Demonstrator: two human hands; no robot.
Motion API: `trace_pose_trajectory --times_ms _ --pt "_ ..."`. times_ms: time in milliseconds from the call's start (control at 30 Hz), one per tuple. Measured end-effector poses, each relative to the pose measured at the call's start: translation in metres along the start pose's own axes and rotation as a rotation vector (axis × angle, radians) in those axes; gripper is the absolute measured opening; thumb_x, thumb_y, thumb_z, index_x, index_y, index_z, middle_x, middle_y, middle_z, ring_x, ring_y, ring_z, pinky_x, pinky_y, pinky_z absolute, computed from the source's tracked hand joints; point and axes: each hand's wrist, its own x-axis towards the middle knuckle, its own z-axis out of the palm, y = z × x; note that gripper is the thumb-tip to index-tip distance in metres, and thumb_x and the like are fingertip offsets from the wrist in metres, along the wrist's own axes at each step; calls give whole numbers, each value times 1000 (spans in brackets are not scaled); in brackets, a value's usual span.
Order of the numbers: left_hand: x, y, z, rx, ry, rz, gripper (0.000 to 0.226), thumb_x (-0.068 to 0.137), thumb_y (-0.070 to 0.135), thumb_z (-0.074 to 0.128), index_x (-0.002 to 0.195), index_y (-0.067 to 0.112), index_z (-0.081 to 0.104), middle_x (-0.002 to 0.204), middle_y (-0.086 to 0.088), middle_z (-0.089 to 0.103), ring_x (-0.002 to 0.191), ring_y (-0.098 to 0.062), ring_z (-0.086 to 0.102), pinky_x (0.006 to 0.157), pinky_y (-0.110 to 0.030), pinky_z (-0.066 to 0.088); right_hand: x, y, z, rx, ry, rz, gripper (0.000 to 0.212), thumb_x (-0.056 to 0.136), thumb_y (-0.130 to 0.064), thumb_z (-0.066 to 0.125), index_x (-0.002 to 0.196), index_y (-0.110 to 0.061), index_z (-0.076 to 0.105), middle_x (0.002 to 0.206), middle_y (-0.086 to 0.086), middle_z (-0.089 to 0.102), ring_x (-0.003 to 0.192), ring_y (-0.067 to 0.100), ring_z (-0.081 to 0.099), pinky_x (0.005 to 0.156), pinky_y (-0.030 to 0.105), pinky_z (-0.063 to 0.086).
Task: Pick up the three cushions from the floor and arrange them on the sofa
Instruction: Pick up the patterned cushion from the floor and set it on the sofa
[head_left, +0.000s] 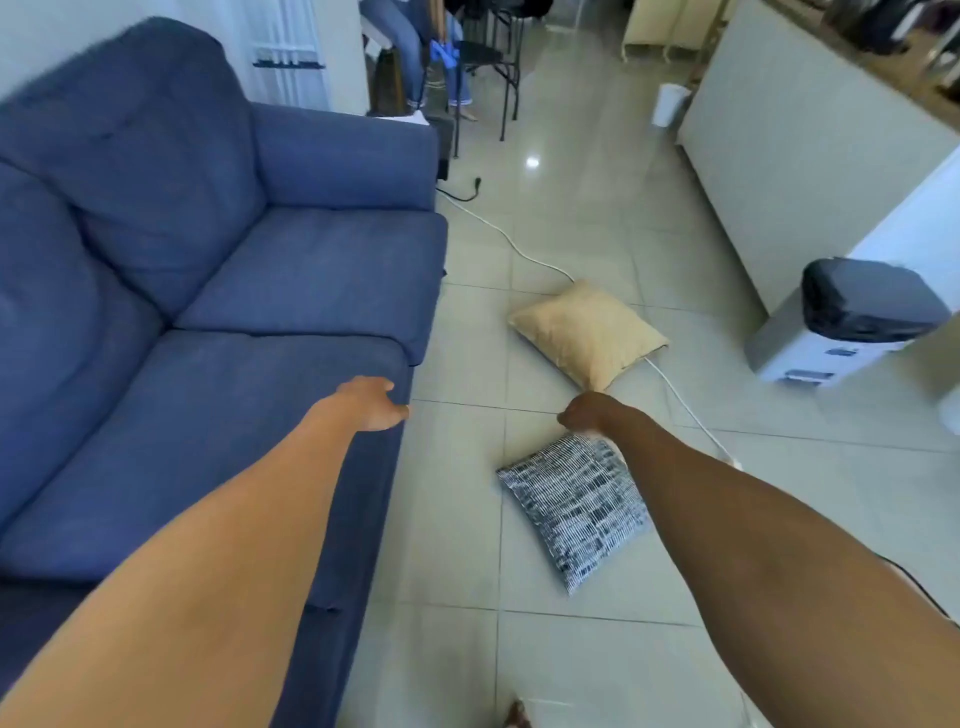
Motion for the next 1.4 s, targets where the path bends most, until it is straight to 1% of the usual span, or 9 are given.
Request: trace_pose_trajectory --times_ms 267,333,467,567,867,1033,1167,1300,1400 --pt "70 258 65 201 -150 352 66 96 40 52 153 14 30 162 -7 25 149 -23 27 115 -26 25 9 245 -5 246 -19 364 52 97 -31 39 136 2 52 146 20 49 134 33 47 106 34 38" --pt "89 282 73 271 -198 361 67 96 41 51 153 14 29 162 -6 25 149 -22 26 116 -27 24 14 266 0 310 -31 461 46 96 -26 44 132 1 55 139 18 55 131 33 51 101 31 41" --pt "121 296 86 341 -229 388 67 96 39 51 154 13 29 162 -5 25 149 -22 26 116 -28 25 15 277 -1 422 -25 481 43 96 -23 47 132 -1 57 137 18 57 129 32 52 92 29 40" --pt "170 333 100 383 -276 441 65 96 37 51 153 13 31 161 -6 28 147 -23 30 115 -30 27 53 301 22 474 -45 515 45 99 -25 37 128 2 56 137 21 55 127 33 52 89 29 39" --pt "291 365 158 546 -439 426 62 99 37 47 153 11 30 161 -7 30 146 -26 31 115 -32 29 132 302 78 812 -67 650 52 103 -32 29 141 -1 48 152 17 42 141 31 39 113 33 30" --pt "370 350 238 536 -452 390 65 98 44 46 153 14 30 159 -9 32 145 -28 33 114 -35 30 196 309 147 1072 8 778 48 98 -39 47 133 -7 56 140 12 57 130 27 52 106 29 37" --pt "437 335 317 451 -484 334 75 95 53 47 156 16 24 161 -11 28 146 -31 32 114 -39 30 262 320 234 1281 12 846 68 90 -52 56 144 -13 42 124 13 64 122 24 55 97 27 36" --pt "505 319 388 336 -497 257 91 84 68 51 157 25 16 164 -8 21 148 -33 27 115 -46 29 323 335 310 1457 27 870 86 85 -56 59 154 -19 24 155 16 36 143 27 36 111 36 31" --pt "548 309 434 220 -494 210 106 70 77 57 156 32 13 164 -3 21 148 -32 28 115 -47 31 362 349 360 1610 67 862 97 81 -54 65 157 -23 12 162 14 21 149 26 25 116 41 24"
